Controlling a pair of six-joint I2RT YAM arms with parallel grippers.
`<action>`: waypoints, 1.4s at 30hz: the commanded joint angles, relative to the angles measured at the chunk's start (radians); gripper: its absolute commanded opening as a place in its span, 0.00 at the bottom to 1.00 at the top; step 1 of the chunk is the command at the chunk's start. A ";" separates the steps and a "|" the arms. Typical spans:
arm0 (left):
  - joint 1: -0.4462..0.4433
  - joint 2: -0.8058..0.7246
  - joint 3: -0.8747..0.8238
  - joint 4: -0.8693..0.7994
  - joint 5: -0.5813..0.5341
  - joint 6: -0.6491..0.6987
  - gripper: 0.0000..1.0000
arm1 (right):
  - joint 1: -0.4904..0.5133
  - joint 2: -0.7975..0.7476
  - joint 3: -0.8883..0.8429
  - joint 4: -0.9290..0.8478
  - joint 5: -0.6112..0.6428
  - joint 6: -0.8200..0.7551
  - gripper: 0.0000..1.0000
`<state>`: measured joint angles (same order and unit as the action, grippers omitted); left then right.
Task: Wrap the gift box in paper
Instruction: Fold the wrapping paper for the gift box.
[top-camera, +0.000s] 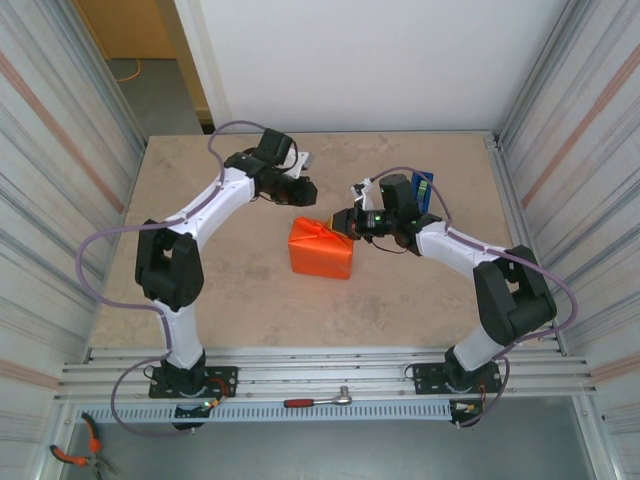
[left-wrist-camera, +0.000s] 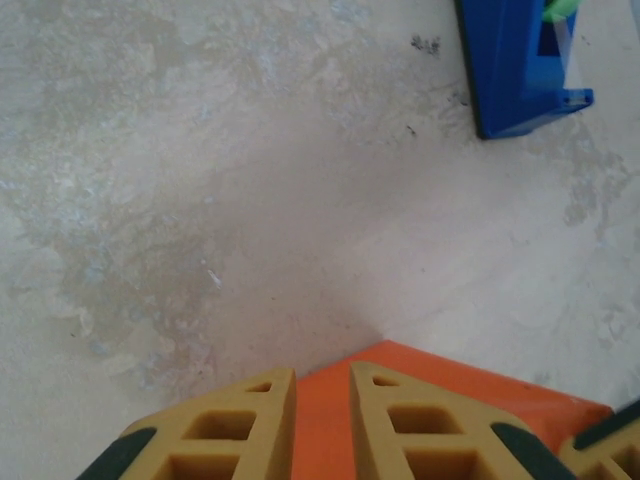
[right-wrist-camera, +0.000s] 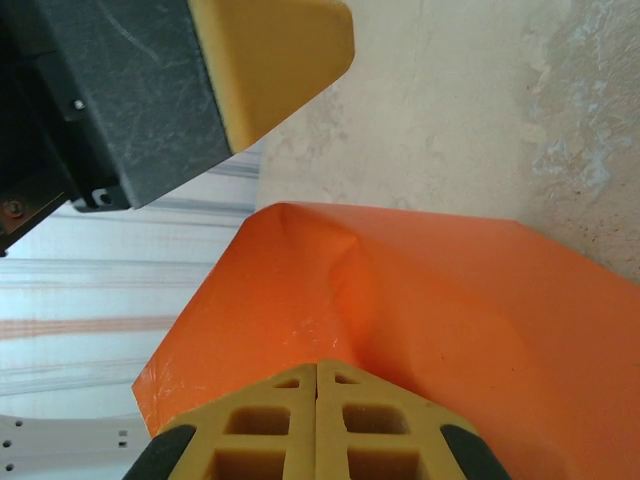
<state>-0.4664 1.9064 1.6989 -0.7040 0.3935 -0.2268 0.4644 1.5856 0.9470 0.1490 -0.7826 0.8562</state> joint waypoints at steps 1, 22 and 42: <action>-0.010 0.018 0.036 -0.077 0.068 0.047 0.22 | 0.000 0.007 -0.049 -0.129 0.032 -0.007 0.00; -0.053 -0.055 -0.021 -0.174 0.068 0.112 0.18 | -0.015 -0.005 -0.070 -0.141 0.044 -0.010 0.00; -0.057 -0.159 -0.126 -0.137 0.058 0.119 0.17 | -0.013 -0.010 -0.082 -0.155 0.065 -0.008 0.00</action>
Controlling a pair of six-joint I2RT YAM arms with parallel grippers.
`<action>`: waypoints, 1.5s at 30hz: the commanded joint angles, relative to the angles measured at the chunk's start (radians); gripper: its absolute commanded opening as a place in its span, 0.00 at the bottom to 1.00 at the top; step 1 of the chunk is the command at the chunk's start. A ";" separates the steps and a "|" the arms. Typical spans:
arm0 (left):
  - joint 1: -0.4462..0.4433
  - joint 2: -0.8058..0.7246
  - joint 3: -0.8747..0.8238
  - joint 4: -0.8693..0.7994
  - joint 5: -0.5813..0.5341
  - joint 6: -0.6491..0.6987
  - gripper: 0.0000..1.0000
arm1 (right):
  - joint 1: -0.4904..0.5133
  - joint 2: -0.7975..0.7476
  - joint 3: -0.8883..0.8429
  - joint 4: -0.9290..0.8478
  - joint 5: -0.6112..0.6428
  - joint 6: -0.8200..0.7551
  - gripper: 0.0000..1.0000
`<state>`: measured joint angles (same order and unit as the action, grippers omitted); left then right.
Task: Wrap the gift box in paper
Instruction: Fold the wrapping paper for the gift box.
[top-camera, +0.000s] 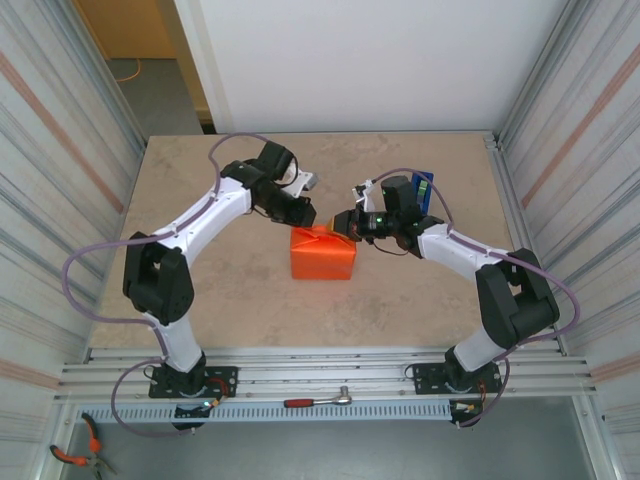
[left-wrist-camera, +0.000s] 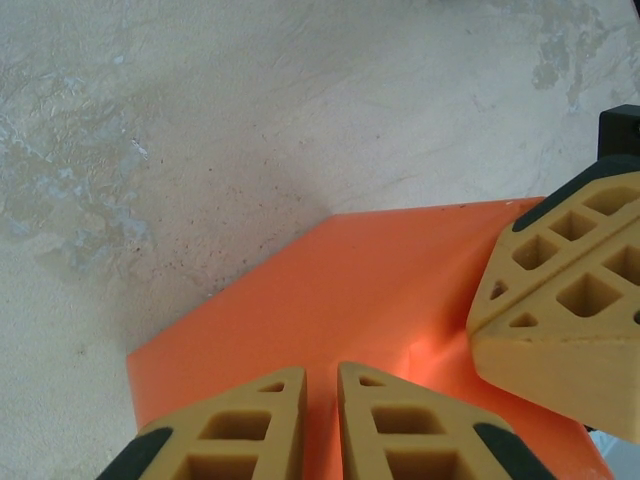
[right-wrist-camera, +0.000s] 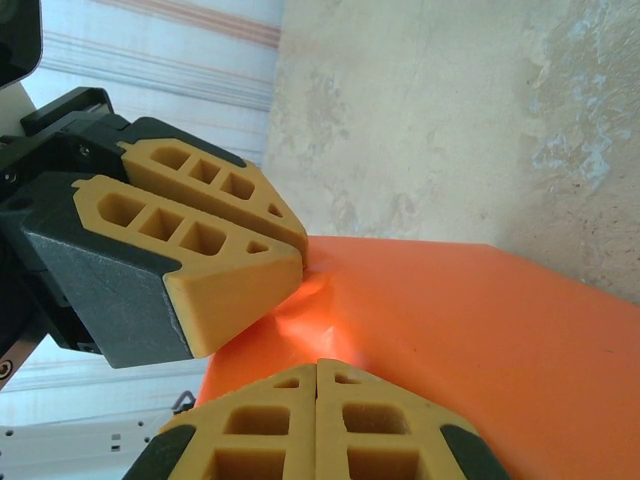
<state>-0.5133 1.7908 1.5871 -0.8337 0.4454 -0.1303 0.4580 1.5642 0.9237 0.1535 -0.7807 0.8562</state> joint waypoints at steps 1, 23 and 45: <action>-0.011 -0.047 -0.017 -0.007 0.007 0.023 0.17 | -0.006 0.010 -0.060 -0.159 0.064 -0.008 0.00; -0.034 -0.143 -0.100 0.029 -0.075 0.043 0.17 | 0.017 0.003 -0.052 -0.180 0.098 -0.006 0.00; -0.067 -0.215 -0.222 0.053 -0.039 0.045 0.16 | 0.038 0.010 -0.043 -0.190 0.120 0.001 0.00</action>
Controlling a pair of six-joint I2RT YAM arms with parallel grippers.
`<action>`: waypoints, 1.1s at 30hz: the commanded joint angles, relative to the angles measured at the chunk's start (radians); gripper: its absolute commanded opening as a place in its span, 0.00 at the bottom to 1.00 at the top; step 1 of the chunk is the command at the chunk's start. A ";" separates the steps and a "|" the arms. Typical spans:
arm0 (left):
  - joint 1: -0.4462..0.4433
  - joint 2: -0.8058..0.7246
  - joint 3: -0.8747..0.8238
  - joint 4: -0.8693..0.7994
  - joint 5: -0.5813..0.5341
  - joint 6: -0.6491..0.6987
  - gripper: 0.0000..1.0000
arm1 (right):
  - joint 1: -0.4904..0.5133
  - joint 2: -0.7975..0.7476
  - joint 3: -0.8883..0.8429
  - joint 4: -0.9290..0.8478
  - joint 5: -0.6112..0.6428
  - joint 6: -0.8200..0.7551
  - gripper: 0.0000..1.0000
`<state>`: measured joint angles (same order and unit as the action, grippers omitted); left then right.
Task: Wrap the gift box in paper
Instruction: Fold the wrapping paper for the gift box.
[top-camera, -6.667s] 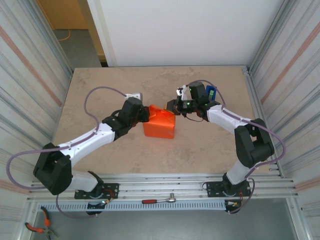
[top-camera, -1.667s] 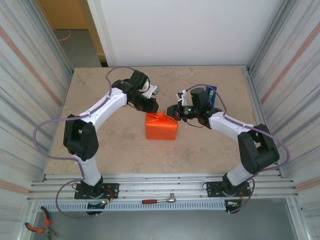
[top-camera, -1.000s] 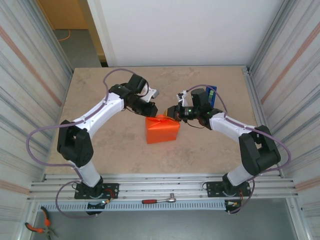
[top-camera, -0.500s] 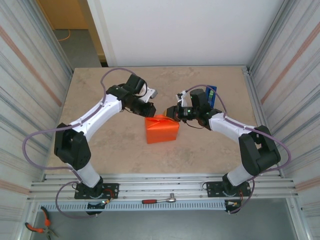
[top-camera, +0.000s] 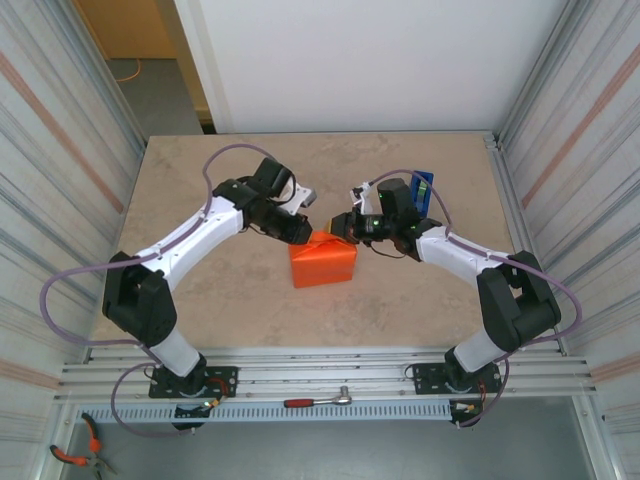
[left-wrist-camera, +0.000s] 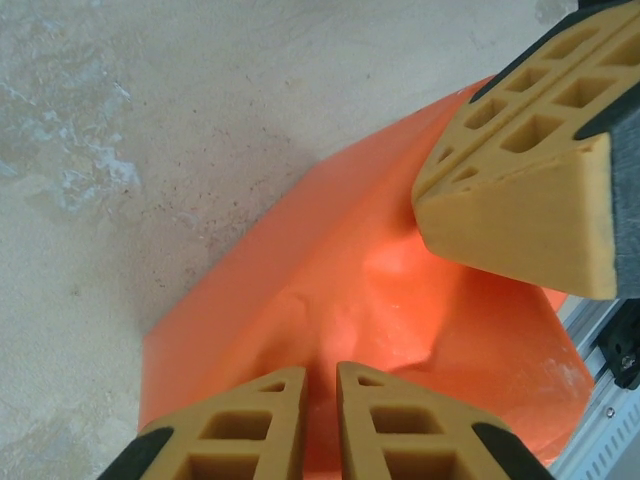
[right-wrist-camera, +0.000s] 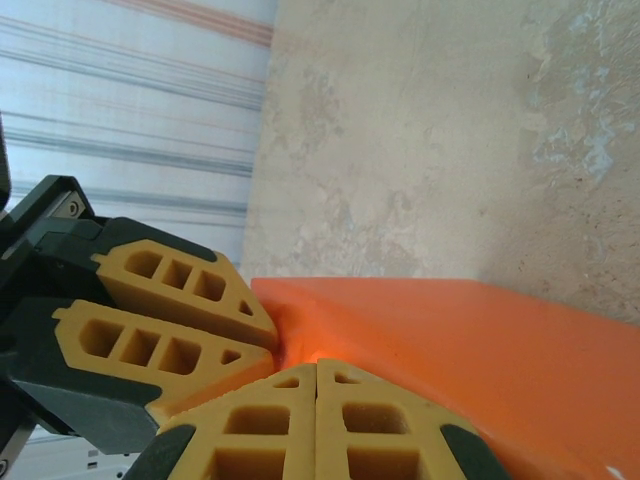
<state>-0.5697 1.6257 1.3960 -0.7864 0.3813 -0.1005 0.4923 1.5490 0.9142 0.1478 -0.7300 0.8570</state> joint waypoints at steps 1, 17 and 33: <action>-0.011 -0.054 -0.041 0.014 0.025 0.013 0.16 | 0.005 0.025 -0.032 -0.185 0.069 0.003 0.00; -0.083 -0.066 -0.096 0.026 -0.105 0.057 0.15 | 0.007 0.023 0.289 -0.354 0.043 -0.050 0.00; -0.090 -0.079 -0.122 0.038 -0.112 0.054 0.14 | 0.097 -0.039 0.141 -0.308 0.093 -0.006 0.00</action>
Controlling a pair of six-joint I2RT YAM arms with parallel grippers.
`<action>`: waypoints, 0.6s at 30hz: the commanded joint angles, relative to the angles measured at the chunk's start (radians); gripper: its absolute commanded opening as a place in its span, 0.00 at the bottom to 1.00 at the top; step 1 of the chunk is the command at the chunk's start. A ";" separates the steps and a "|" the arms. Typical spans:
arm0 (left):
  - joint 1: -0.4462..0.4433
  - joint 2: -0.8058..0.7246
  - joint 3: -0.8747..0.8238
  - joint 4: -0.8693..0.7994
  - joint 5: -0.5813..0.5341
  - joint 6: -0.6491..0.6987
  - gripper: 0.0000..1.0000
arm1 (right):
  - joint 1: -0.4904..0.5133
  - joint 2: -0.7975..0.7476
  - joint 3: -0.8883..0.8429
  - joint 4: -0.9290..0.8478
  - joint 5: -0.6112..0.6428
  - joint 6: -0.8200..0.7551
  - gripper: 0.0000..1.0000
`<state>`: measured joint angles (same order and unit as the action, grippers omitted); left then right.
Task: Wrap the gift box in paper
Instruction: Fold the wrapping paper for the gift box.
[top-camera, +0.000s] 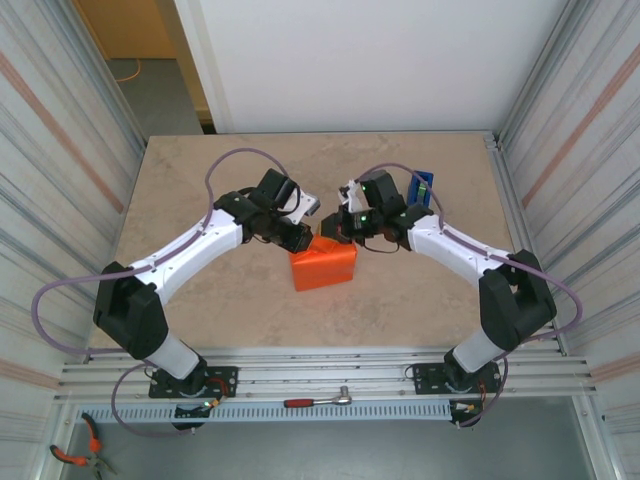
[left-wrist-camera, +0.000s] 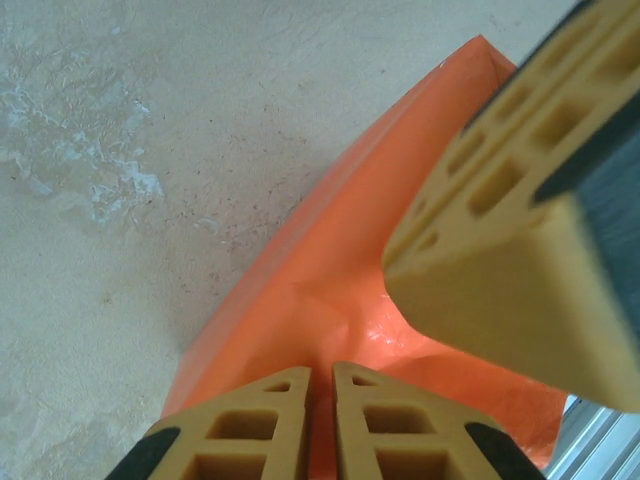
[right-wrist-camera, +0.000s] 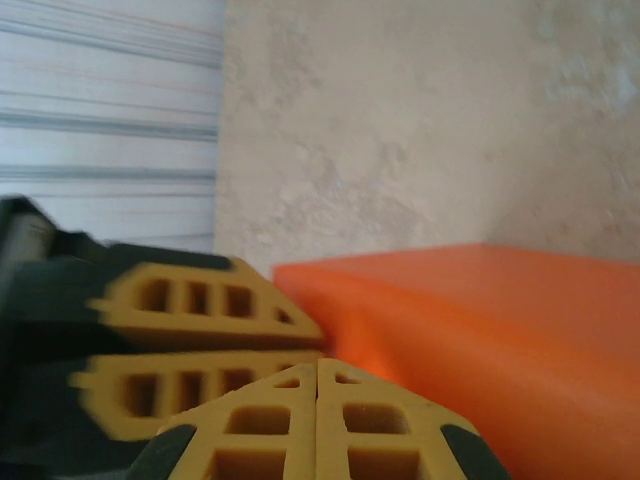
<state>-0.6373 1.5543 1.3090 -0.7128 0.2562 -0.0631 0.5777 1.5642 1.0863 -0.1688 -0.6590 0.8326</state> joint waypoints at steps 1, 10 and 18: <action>-0.021 -0.008 -0.034 -0.036 0.014 0.015 0.14 | 0.018 -0.062 -0.046 0.012 0.028 0.020 0.00; 0.028 -0.033 0.019 -0.007 0.128 -0.048 0.16 | 0.034 -0.070 -0.106 0.019 0.050 -0.006 0.00; 0.033 -0.038 0.080 0.001 0.223 -0.084 0.18 | 0.034 -0.063 -0.118 0.037 0.049 -0.006 0.00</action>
<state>-0.5972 1.5463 1.3659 -0.7036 0.4114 -0.1253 0.6029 1.5043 0.9970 -0.1024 -0.6315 0.8368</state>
